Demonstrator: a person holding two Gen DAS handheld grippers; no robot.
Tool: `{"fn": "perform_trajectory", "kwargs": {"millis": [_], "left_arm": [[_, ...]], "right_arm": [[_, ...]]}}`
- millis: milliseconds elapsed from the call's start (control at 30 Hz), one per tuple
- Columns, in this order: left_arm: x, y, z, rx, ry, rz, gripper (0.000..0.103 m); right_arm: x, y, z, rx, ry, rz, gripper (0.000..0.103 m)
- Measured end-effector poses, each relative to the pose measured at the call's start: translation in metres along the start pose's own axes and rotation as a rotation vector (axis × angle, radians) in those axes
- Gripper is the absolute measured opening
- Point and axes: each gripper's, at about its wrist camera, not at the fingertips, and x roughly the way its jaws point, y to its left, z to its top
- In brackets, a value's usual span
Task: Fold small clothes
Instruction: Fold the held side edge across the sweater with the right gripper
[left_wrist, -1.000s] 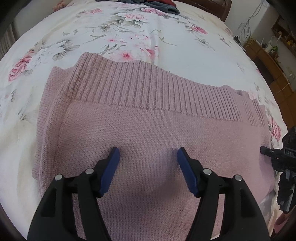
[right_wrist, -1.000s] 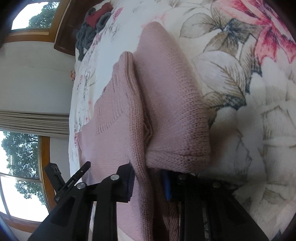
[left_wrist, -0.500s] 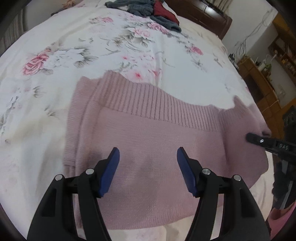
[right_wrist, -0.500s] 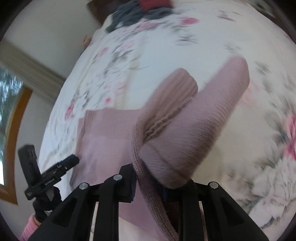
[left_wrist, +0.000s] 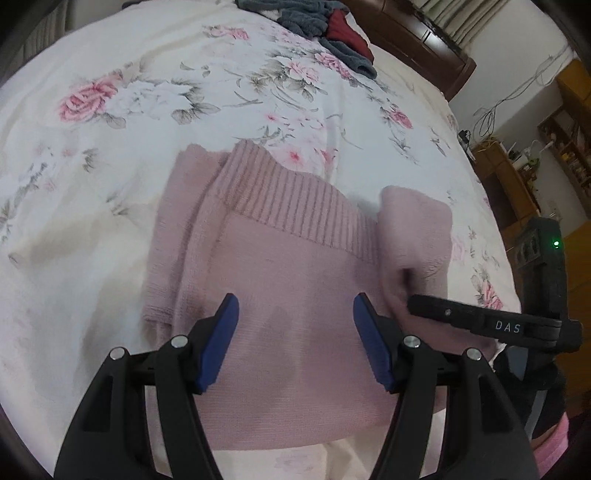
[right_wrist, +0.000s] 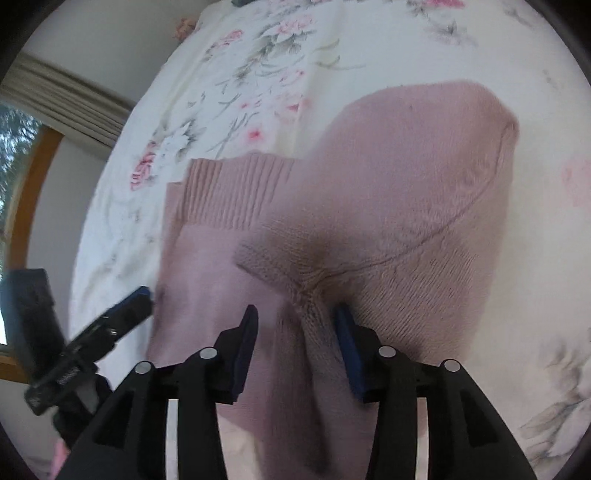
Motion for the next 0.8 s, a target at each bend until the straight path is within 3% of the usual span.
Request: {"fn": "perform_trajectory", "kwargs": {"millis": [167,333,500,633,800], "left_arm": [[0.005,-0.013,0.003,-0.049,0.014,-0.104,0.063],[0.024,-0.036,0.005,-0.073,0.067,-0.183,0.064],[0.053,-0.055,0.008,-0.120,0.119,-0.269,0.065],[0.076,-0.067,0.007,-0.124,0.168,-0.274,0.065],[0.100,-0.077,0.006,-0.130,0.203,-0.266,0.065]], "right_arm": [[-0.025,-0.003,-0.006,0.018,-0.006,0.096,0.045],[-0.075,-0.026,-0.015,0.036,-0.101,0.066,0.045],[-0.093,-0.072,-0.033,0.119,-0.131,0.040,0.045],[-0.088,-0.118,-0.060,0.193,-0.114,0.017,0.045],[-0.078,-0.141,-0.080,0.224,-0.108,0.025,0.045]]}}
